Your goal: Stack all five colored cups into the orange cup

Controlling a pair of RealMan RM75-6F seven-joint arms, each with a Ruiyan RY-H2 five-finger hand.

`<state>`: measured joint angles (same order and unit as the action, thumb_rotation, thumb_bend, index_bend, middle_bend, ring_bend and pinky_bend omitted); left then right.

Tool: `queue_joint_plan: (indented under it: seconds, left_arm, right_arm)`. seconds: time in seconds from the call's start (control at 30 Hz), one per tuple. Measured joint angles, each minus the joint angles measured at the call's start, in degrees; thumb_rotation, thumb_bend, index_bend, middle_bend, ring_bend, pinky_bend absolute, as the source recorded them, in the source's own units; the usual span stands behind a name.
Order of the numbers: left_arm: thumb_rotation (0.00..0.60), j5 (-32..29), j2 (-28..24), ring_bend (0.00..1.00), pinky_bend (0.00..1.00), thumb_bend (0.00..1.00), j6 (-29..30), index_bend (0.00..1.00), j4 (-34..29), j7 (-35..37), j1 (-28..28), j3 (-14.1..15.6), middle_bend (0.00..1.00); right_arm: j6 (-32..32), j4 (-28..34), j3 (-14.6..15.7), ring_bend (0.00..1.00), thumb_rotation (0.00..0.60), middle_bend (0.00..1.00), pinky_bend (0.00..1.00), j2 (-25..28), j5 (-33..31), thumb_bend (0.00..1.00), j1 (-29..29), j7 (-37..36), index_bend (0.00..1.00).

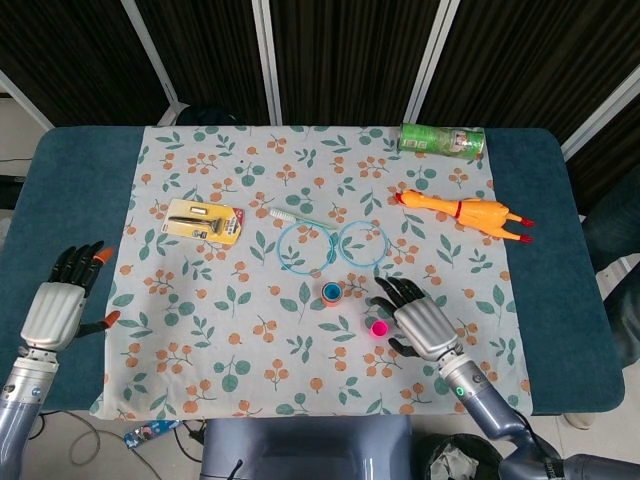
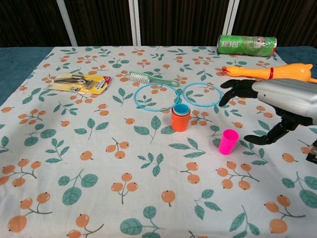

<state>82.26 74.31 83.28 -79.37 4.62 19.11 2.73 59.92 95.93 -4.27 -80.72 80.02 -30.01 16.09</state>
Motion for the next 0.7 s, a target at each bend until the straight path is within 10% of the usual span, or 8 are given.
queue_joint_plan:
  seconds: [0.7]
  left_arm:
    - [0.6,-0.26,2.17,0.0,0.0,0.16,-1.18,0.08,1.51,0.6,-2.5,-2.52,0.0]
  right_arm:
    - [0.04,-1.84,0.08,0.0,0.6,0.0,0.12,-2.69,-2.05,0.39,-0.26,0.48,0.34]
